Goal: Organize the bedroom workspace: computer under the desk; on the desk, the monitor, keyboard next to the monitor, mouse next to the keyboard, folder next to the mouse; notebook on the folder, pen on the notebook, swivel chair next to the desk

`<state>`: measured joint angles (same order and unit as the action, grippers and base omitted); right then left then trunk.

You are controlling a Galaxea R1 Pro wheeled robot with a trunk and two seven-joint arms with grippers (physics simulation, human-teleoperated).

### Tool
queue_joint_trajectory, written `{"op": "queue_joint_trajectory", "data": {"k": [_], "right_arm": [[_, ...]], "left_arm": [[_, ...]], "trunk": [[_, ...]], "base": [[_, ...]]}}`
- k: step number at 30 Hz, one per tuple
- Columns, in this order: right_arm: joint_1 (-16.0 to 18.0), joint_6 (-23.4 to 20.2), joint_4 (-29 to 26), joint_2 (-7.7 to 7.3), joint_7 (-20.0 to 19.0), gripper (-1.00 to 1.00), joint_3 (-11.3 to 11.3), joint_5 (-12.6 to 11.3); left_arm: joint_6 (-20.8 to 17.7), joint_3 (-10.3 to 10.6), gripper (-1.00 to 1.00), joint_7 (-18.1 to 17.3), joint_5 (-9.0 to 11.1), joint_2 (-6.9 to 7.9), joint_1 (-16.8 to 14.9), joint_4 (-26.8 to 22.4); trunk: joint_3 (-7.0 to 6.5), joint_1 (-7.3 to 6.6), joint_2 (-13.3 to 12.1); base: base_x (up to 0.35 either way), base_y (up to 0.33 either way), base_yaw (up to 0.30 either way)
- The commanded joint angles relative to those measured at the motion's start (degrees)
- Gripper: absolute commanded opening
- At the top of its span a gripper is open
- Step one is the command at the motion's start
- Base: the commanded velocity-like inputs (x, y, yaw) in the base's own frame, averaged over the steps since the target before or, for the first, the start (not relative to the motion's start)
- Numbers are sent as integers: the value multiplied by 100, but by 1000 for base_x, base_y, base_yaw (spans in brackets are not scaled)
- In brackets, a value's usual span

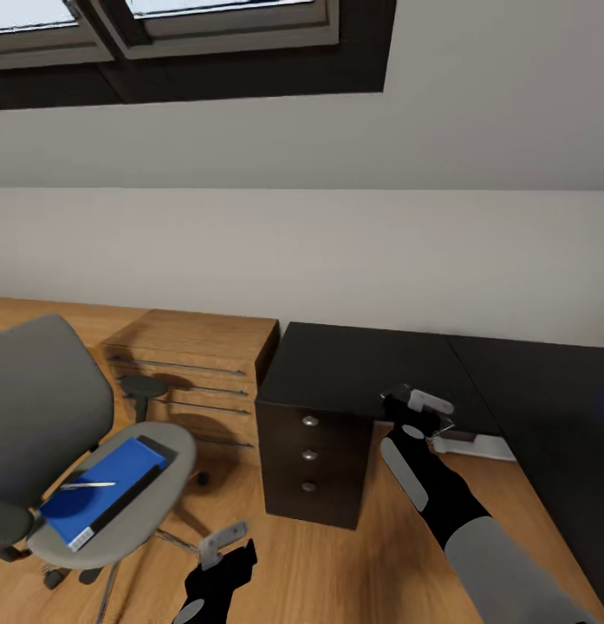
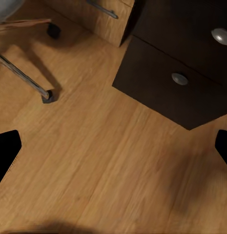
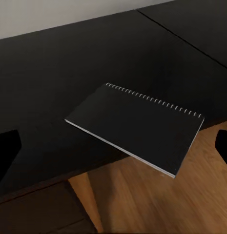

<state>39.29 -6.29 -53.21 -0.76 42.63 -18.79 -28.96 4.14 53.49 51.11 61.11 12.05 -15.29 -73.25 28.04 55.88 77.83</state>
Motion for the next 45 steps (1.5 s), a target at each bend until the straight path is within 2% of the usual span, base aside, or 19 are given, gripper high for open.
{"op": "queue_joint_trajectory", "data": {"k": [1, 6, 16, 22, 29, 37, 45], "right_arm": [[2, -39, -13, -6, 44, 100, -30, -14], [0, 9, -21, -4, 51, 100, -294, -7], [-1, 189, -71, -3, 56, 100, -416, -12], [-13, 197, -191, -9, 60, 100, -655, -7], [-25, 198, -221, -5, 56, 100, -723, -12], [-27, 308, -228, -3, 102, 100, -1197, -6], [-27, 403, -223, -3, 155, 100, -1269, -11]], "left_arm": [[43, 21, 100, 19, 43, 2, -12, 37], [43, 18, 100, 14, 26, 0, -11, 140], [43, 20, 100, 13, 24, 0, -14, 153], [43, 21, 100, 13, 26, 0, -12, 153], [43, 21, 100, 13, 24, 0, -13, 153], [43, 16, 100, 19, 32, 0, -12, 155], [43, 13, 100, 26, 25, 0, -13, 154]], "trunk": [[6, 0, 4], [6, 0, 4], [6, 0, 4], [6, 0, 4], [6, 0, 4], [18, 0, 4], [40, 0, 4]], "base": [[0, 0, 275], [0, 0, 275], [0, 0, 275], [0, 0, 275], [0, 0, 275], [0, 0, 275], [0, 0, 275]]}}
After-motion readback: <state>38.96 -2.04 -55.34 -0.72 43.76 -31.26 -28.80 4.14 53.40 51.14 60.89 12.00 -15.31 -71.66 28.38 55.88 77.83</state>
